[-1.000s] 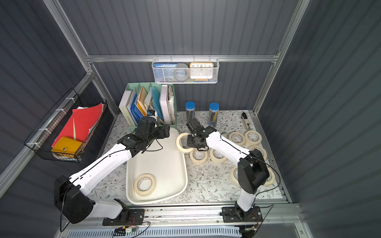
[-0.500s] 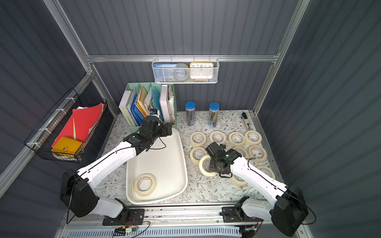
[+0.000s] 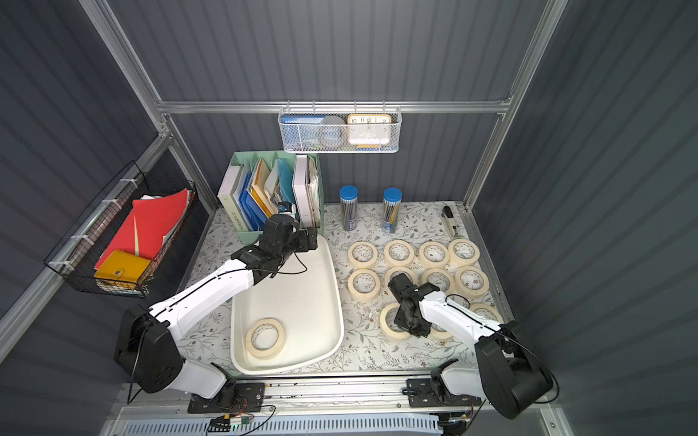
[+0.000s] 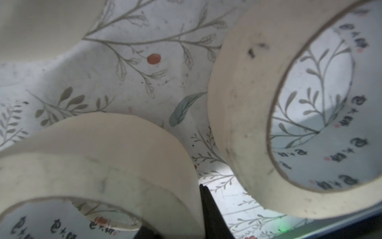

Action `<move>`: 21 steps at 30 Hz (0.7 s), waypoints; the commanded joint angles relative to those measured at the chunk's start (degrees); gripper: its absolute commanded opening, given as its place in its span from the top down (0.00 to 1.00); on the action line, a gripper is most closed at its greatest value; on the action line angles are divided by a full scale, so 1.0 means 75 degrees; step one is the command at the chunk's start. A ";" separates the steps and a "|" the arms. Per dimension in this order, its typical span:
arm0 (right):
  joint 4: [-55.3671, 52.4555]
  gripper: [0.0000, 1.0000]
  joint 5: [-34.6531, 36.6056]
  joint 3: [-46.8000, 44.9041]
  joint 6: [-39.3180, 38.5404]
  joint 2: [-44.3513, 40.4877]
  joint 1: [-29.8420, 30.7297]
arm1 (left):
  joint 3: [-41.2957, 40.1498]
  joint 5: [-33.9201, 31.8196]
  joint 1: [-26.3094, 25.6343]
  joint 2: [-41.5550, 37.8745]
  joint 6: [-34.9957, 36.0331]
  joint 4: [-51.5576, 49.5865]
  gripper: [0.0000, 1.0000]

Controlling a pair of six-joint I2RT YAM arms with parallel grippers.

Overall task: Take out the art tape in the storage box
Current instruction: Place the art tape at the center of the board.

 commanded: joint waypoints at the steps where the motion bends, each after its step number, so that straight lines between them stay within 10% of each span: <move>1: 0.0182 1.00 -0.0003 -0.0109 0.0083 0.0013 -0.0141 | -0.0161 0.0008 0.0018 -0.0099 -0.0031 -0.0003 0.04; 6: 0.0152 1.00 0.0159 -0.0241 0.0059 -0.0142 -0.0184 | -0.0215 -0.0045 0.0018 -0.0081 -0.0148 0.0068 0.04; 13: 0.0056 0.45 0.0188 -0.0111 -0.0036 -0.0567 -0.0100 | -0.0201 -0.0033 0.0018 -0.0062 -0.0196 0.0081 0.03; 21: -0.0237 0.37 0.0507 0.1115 -0.0560 -0.0533 0.0836 | -0.0251 0.0000 0.0018 -0.0096 -0.0250 0.0057 0.03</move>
